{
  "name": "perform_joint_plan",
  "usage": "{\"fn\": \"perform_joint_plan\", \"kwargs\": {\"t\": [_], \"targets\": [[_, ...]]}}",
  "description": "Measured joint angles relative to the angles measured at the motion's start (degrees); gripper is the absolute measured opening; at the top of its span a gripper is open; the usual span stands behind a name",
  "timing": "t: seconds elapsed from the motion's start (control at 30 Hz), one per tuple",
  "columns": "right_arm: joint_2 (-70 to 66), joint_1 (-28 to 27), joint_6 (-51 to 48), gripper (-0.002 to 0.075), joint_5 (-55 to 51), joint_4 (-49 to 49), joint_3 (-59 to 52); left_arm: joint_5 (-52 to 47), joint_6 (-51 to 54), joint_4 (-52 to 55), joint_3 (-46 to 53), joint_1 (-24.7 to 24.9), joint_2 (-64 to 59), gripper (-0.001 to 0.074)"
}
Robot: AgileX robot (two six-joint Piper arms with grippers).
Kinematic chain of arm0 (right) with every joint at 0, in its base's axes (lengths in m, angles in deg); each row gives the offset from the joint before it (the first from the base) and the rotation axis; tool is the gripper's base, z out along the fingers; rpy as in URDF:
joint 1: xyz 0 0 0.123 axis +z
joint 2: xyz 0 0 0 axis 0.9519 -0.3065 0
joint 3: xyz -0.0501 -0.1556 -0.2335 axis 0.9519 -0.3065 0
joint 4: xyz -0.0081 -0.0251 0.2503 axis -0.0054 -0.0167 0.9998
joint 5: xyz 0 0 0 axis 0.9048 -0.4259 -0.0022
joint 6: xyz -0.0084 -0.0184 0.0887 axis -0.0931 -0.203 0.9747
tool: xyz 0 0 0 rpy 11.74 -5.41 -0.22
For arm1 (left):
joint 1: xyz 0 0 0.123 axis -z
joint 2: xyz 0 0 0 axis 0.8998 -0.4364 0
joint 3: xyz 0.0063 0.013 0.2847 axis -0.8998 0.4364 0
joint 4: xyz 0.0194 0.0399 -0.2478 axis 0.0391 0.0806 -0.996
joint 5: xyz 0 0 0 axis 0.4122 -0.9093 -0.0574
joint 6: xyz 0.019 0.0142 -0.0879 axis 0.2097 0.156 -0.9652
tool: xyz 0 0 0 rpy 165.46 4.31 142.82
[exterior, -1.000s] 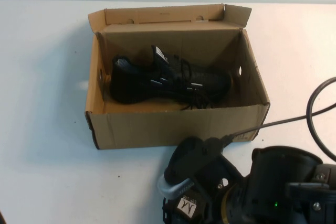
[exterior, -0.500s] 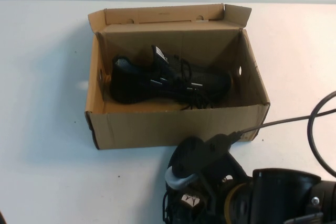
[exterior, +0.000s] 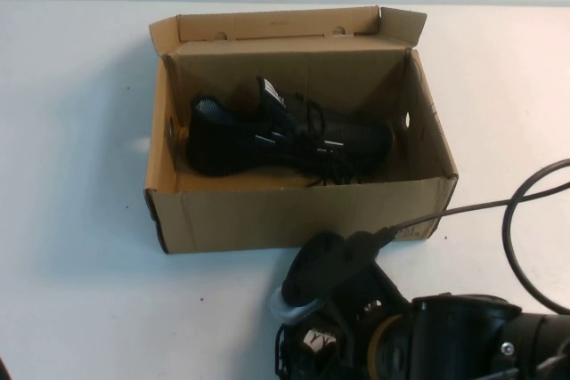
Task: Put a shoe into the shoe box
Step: Pick up the shoe from the table
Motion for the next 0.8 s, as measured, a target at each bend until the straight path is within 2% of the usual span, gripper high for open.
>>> {"fn": "perform_joint_plan", "kwargs": {"t": [0.13, 0.2, 0.37, 0.43, 0.53, 0.8], "targets": [[-2.02, 0.0, 0.0, 0.0364, 0.27, -0.5, 0.0, -0.09, 0.1, 0.0, 0.0, 0.0, 0.0, -0.0001], [-3.13, 0.0, 0.0, 0.0324, 0.27, -0.63, 0.0, -0.13, 0.1, 0.0, 0.0, 0.0, 0.0, -0.0001], [-3.87, 0.0, 0.0, 0.0082, 0.37, -1.19, 0.0, -0.36, 0.1, 0.0, 0.0, 0.0, 0.0, -0.0001], [-3.87, 0.0, 0.0, 0.0032, 0.37, -1.59, 0.0, -0.36, 0.1, 0.0, 0.0, 0.0, 0.0, -0.0001], [-3.87, 0.0, 0.0, 0.0005, 0.18, -1.93, 0.0, -0.4, 0.1, 0.0, 0.0, 0.0, 0.0, -0.0001], [3.1, 0.0, -0.19, -0.0003, 0.24, -2.1, -0.05, -0.67, 0.1, 0.0, 0.0, 0.0, 0.0, -0.0001]]}}
